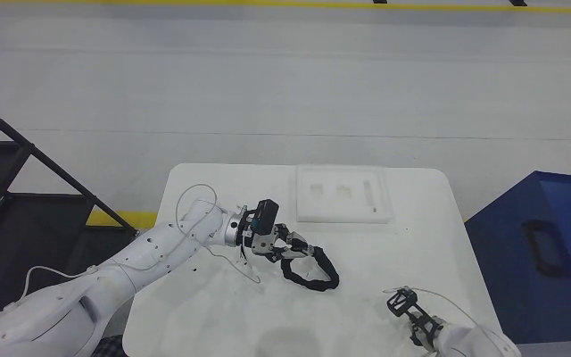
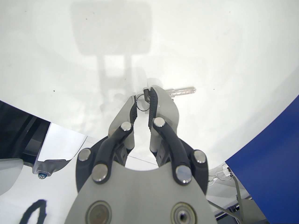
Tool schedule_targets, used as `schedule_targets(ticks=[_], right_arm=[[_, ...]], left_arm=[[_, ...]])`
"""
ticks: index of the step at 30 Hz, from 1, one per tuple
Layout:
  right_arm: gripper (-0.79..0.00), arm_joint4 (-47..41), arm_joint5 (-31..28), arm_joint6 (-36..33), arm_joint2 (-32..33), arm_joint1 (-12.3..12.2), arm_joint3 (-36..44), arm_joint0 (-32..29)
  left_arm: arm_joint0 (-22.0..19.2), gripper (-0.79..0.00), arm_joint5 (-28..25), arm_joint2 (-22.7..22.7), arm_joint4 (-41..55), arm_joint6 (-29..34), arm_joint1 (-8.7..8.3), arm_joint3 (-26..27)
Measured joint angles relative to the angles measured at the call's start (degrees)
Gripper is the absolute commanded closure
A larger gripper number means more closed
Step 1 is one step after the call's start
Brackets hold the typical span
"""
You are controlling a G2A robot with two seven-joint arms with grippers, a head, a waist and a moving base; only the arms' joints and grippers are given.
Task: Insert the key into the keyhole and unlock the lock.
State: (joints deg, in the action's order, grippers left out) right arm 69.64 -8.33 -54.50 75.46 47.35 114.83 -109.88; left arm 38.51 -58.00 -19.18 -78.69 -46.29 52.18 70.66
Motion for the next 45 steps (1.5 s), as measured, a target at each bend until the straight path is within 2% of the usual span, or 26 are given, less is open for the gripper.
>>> schedule_targets(ticks=[10, 17, 22, 29, 39, 42, 45], right_arm=[[0.000, -3.6, -3.1, 1.6, 4.5, -0.4, 5.4, -3.7], [0.000, -14.7, -4.4, 2.8, 10.4, -0.4, 9.4, -4.5], [0.000, -22.1, -4.6, 0.9, 14.0, -0.5, 10.8, -2.4], [0.000, -29.6, -1.9, -5.4, 13.3, -0.3, 8.9, 7.3], [0.000, -34.2, 0.4, -14.6, 4.2, 0.6, -0.5, 26.7], [0.000, -34.3, 0.6, -15.4, 1.9, 0.9, -3.2, 30.8], [0.000, -34.3, 0.7, -15.5, 1.5, 1.0, -3.8, 31.7]], left_arm=[[0.0, 0.000, 0.0, 0.0, 0.0, 0.0, 0.00, 0.0], [0.0, 0.000, 0.0, 0.0, 0.0, 0.0, 0.00, 0.0], [0.0, 0.000, 0.0, 0.0, 0.0, 0.0, 0.00, 0.0], [0.0, 0.000, 0.0, 0.0, 0.0, 0.0, 0.00, 0.0], [0.0, 0.000, 0.0, 0.0, 0.0, 0.0, 0.00, 0.0], [0.0, 0.000, 0.0, 0.0, 0.0, 0.0, 0.00, 0.0], [0.0, 0.000, 0.0, 0.0, 0.0, 0.0, 0.00, 0.0]])
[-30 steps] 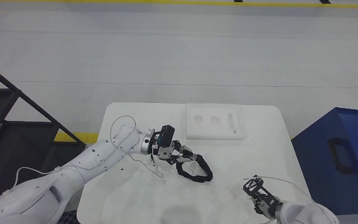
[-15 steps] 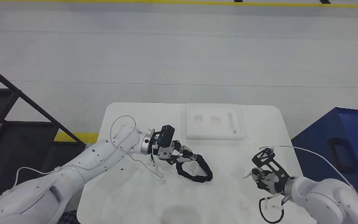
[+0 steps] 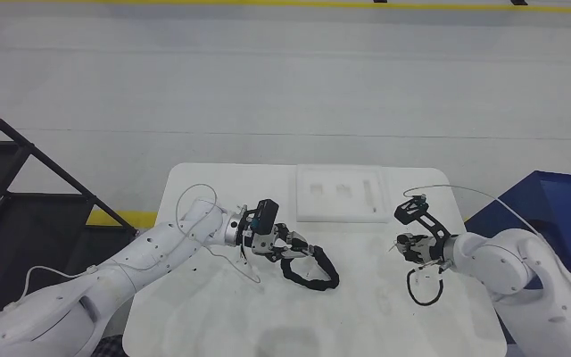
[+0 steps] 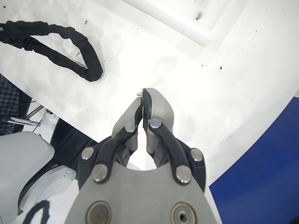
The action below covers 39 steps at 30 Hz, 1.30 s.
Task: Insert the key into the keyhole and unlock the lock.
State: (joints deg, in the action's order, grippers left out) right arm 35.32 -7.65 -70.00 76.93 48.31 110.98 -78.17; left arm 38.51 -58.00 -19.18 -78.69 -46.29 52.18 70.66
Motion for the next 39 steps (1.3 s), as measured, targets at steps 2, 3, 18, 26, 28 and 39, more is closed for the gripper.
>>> schedule_targets(ticks=[2, 3, 18, 26, 28, 39], right_arm=[[0.000, 0.0, 0.0, 0.0, 0.0, 0.0, 0.1, -0.1], [0.000, 0.0, 0.0, 0.0, 0.1, 0.0, 0.1, -0.1], [0.000, 0.0, 0.0, 0.0, 0.1, 0.0, 0.1, -0.1], [0.000, -0.2, 0.5, 1.7, -0.8, 0.3, -2.7, 2.5], [0.000, -1.4, 1.2, 0.9, -2.5, 0.7, -5.1, 5.6], [0.000, -6.7, 3.7, -0.3, -17.6, 5.2, -23.8, 26.5]], left_arm=[[0.0, 0.000, 0.0, 0.0, 0.0, 0.0, 0.00, 0.0], [0.0, 0.000, 0.0, 0.0, 0.0, 0.0, 0.00, 0.0], [0.0, 0.000, 0.0, 0.0, 0.0, 0.0, 0.00, 0.0], [0.0, 0.000, 0.0, 0.0, 0.0, 0.0, 0.00, 0.0], [0.0, 0.000, 0.0, 0.0, 0.0, 0.0, 0.00, 0.0], [0.0, 0.000, 0.0, 0.0, 0.0, 0.0, 0.00, 0.0]])
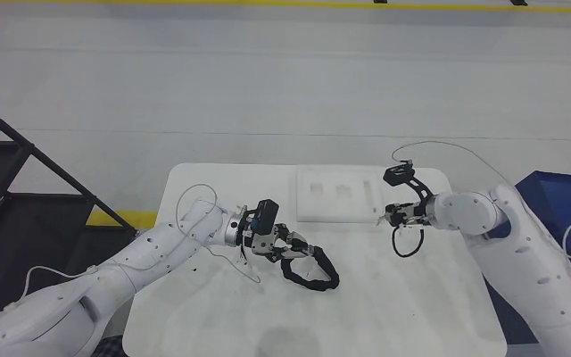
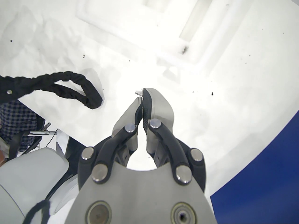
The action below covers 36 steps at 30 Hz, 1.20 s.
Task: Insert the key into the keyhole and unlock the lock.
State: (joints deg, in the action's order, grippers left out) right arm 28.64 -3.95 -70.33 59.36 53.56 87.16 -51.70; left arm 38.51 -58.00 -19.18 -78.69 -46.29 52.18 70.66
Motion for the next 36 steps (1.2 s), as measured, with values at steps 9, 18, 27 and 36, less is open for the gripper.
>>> schedule_targets(ticks=[9, 18, 27, 36], right_arm=[[0.000, -3.4, 1.2, 2.1, -7.7, 3.8, -13.8, 10.6], [0.000, -5.3, 0.9, 4.1, -11.7, 6.3, -23.7, 15.1], [0.000, -7.5, -0.4, 5.6, -13.6, 8.2, -31.5, 17.1], [0.000, -8.9, -2.0, 6.6, -14.7, 9.6, -37.0, 18.4]], left_arm=[[0.0, 0.000, 0.0, 0.0, 0.0, 0.0, 0.00, 0.0], [0.0, 0.000, 0.0, 0.0, 0.0, 0.0, 0.00, 0.0], [0.0, 0.000, 0.0, 0.0, 0.0, 0.0, 0.00, 0.0], [0.0, 0.000, 0.0, 0.0, 0.0, 0.0, 0.00, 0.0]])
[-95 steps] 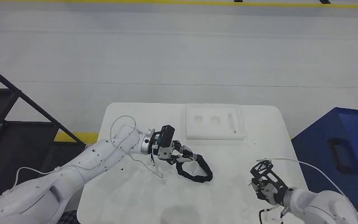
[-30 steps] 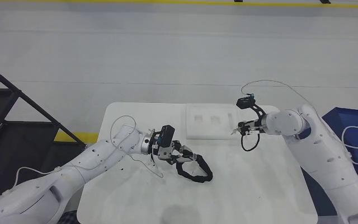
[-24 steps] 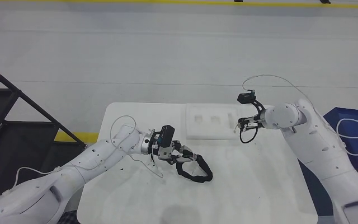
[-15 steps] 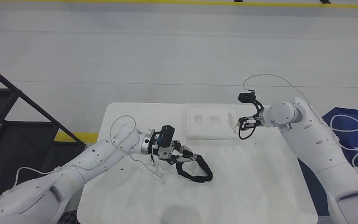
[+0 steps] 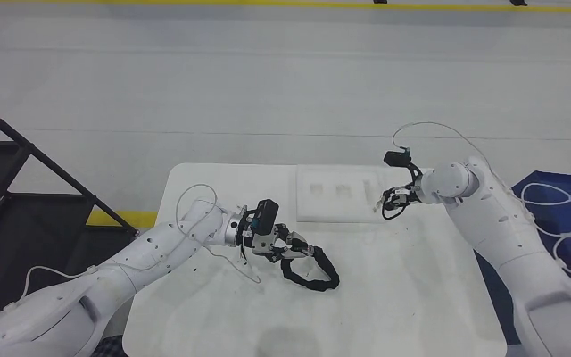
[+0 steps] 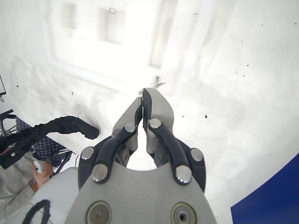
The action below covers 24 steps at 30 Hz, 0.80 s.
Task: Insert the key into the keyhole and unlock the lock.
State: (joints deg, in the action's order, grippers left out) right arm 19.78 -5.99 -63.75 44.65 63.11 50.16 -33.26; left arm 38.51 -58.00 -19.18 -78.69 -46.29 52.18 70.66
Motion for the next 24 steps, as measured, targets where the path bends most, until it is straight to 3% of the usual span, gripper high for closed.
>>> schedule_targets(ticks=[11, 24], right_arm=[[0.000, -0.3, -1.0, 0.8, -1.0, 1.4, -3.1, 1.4], [0.000, 0.5, -2.0, 0.4, -0.2, 1.4, -2.4, 0.9]], left_arm=[[0.0, 0.000, 0.0, 0.0, 0.0, 0.0, 0.00, 0.0], [0.0, 0.000, 0.0, 0.0, 0.0, 0.0, 0.00, 0.0]])
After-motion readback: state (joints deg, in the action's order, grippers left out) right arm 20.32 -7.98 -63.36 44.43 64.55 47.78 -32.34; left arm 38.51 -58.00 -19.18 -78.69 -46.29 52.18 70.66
